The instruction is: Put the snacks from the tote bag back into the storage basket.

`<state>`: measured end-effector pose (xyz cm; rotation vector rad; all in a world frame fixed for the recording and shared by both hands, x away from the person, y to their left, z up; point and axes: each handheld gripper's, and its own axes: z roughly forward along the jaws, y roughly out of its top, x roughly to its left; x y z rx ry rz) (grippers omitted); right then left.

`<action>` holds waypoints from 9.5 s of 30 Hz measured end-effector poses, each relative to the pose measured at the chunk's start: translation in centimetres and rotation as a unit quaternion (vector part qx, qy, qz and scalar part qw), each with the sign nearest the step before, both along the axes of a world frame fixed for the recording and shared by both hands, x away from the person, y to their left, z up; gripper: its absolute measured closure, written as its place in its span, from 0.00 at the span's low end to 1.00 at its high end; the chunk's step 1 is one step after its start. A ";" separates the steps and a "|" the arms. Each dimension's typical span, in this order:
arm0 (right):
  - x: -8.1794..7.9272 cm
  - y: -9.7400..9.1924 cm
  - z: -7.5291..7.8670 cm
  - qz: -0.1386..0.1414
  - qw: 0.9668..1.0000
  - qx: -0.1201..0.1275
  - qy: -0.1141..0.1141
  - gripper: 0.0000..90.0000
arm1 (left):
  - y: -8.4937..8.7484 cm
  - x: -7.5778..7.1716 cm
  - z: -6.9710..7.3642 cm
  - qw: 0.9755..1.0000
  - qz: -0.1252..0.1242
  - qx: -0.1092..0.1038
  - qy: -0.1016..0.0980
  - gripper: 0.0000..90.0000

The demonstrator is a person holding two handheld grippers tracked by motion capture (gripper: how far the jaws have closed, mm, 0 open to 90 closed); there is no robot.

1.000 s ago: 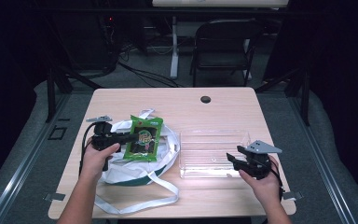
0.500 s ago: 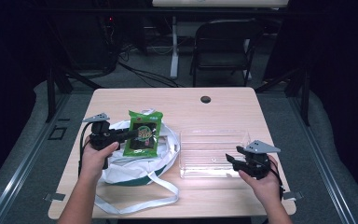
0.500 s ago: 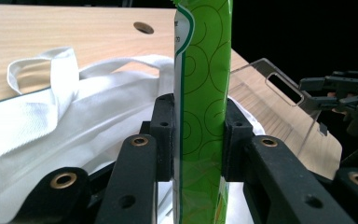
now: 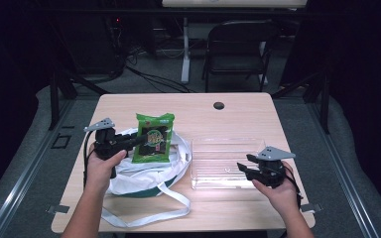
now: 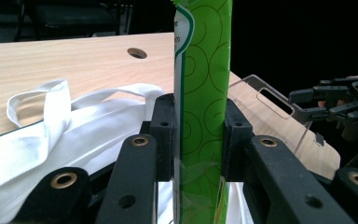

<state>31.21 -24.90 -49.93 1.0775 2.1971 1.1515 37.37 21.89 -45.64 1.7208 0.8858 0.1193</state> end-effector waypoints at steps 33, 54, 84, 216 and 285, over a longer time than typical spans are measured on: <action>2.1 3.1 6.4 0.127 0.991 -0.038 0.016 0.58 | -3.7 -1.6 1.3 0.997 -0.066 -0.021 -0.019 0.80; 2.7 5.1 9.9 0.197 0.975 -0.096 0.041 0.56 | -6.9 -2.0 0.5 0.993 -0.114 -0.005 -0.019 0.80; 5.5 9.5 13.6 0.263 0.949 -0.167 0.051 0.47 | -8.4 -2.3 0.0 0.990 -0.139 0.007 -0.014 0.80; 8.5 9.7 15.3 0.292 0.910 -0.278 0.098 0.85 | -8.4 -2.1 -1.1 0.992 -0.122 0.030 -0.010 0.63; 12.3 12.5 9.1 0.327 0.854 -0.401 0.052 0.84 | -4.3 -3.4 -1.5 0.998 -0.050 0.027 -0.003 0.63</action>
